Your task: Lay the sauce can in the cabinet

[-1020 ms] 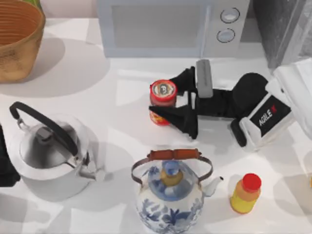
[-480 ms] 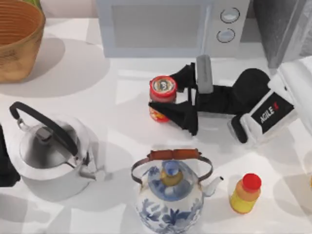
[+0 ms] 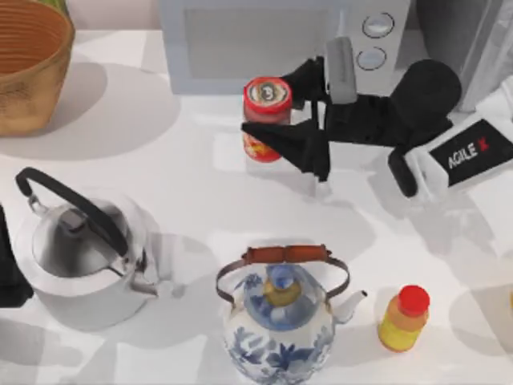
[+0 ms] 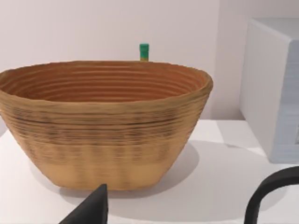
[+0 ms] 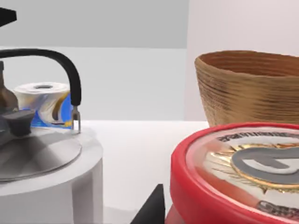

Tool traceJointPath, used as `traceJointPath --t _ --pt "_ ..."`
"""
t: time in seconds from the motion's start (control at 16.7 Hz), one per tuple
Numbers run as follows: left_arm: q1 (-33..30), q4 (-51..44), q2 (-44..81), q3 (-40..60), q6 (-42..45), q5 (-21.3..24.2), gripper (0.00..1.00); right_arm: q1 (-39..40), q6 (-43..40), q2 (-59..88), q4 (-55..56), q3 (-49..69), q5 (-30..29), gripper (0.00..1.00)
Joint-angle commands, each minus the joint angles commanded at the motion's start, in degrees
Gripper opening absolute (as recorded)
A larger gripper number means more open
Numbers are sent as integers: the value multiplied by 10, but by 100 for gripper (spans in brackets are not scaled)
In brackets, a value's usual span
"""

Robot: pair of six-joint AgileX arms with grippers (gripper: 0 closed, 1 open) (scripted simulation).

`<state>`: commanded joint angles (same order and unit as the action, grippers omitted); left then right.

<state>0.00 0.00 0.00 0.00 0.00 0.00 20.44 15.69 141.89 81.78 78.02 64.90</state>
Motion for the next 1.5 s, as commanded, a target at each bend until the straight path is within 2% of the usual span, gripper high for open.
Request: traceJointPath --t 0.48,1.02,1.26,1.5 --pt "0 0 0 0 0 0 100 0 4 -113 -89 -20 1 0" --pt "0 0 0 0 0 0 100 0 5 -149 -115 -39 -8 0" --pt "0 0 0 0 0 0 100 -20 1 -278 -200 -112 -66 0" --pt "0 0 0 0 0 0 100 -64 -13 -486 -320 -222 -170 0"
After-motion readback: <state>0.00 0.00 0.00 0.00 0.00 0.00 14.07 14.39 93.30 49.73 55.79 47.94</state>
